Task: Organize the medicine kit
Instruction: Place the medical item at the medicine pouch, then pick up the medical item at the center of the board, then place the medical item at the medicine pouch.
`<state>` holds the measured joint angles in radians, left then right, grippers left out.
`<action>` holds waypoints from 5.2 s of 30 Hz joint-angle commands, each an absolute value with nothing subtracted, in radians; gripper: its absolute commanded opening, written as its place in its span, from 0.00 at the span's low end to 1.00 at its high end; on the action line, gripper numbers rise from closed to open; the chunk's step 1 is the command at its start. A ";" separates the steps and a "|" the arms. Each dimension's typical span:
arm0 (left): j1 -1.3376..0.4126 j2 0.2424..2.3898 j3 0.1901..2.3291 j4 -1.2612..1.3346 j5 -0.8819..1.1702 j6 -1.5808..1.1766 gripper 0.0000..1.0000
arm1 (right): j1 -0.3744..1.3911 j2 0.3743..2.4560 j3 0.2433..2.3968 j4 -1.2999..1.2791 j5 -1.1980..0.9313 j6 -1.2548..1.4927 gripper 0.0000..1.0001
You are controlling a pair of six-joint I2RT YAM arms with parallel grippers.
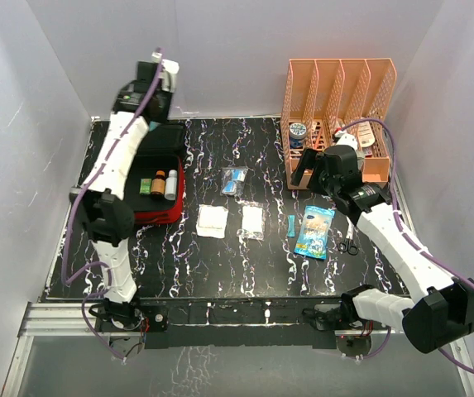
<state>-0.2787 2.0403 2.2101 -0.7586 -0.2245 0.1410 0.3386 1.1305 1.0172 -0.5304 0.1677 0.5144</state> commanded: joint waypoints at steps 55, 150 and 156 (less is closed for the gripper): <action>-0.482 2.305 2.260 -0.946 0.045 -0.177 0.85 | 0.341 1.214 1.109 -0.467 0.165 0.474 0.98; 0.153 2.065 1.734 -0.741 -0.096 0.132 0.06 | 0.341 1.238 1.110 -0.451 0.168 0.478 0.98; 0.154 2.056 1.746 -0.760 -0.103 0.138 0.60 | 0.340 1.233 1.114 -0.458 0.167 0.483 0.98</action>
<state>0.1486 2.0766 1.7172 -0.7345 -0.0895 0.1349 0.3386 1.2682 1.0660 -0.4709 0.1478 0.4797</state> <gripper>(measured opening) 0.484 0.983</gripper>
